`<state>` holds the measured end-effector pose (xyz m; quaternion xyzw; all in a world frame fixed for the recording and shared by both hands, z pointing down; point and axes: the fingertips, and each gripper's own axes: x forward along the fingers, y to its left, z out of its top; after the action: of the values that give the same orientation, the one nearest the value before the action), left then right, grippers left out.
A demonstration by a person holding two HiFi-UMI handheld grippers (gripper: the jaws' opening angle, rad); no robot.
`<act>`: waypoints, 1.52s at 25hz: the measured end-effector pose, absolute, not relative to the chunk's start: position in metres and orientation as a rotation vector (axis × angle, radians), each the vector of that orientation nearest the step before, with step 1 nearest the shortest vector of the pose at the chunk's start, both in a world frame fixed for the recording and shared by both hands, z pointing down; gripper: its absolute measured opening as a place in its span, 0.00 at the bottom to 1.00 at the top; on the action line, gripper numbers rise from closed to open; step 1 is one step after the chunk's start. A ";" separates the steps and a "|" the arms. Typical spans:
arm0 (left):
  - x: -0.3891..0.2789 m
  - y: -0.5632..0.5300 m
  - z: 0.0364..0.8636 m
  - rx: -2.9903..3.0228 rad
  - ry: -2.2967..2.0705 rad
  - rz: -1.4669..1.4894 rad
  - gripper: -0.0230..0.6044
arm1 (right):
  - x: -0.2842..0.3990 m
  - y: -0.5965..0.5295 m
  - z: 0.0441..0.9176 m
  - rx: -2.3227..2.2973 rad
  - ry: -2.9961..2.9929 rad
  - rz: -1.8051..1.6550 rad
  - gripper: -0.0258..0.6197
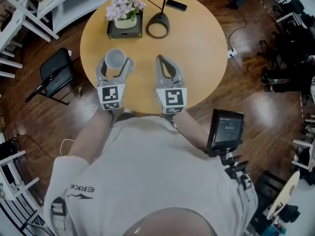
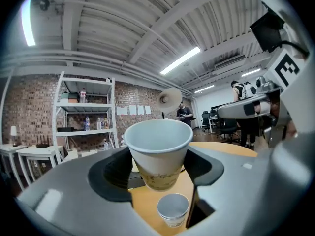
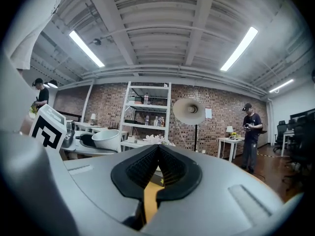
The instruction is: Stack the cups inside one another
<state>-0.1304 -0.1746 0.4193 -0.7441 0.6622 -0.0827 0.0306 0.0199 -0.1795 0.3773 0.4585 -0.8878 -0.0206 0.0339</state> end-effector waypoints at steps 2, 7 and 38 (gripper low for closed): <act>-0.135 -0.185 0.429 -2.351 2.006 -0.260 0.56 | 0.014 -0.186 0.379 1.459 -2.692 -0.065 0.06; -0.135 -0.205 0.451 -2.497 1.866 -0.283 0.56 | -0.002 -0.194 0.384 1.571 -2.612 -0.058 0.06; -0.095 -0.203 0.561 -2.824 1.441 -0.639 0.56 | 0.016 -0.185 0.417 1.794 -2.322 0.040 0.06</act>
<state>-0.0954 -0.2027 0.5611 -0.8722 0.4451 -0.1974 -0.0465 0.0161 -0.1852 0.4172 0.6080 -0.7871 0.0136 0.1033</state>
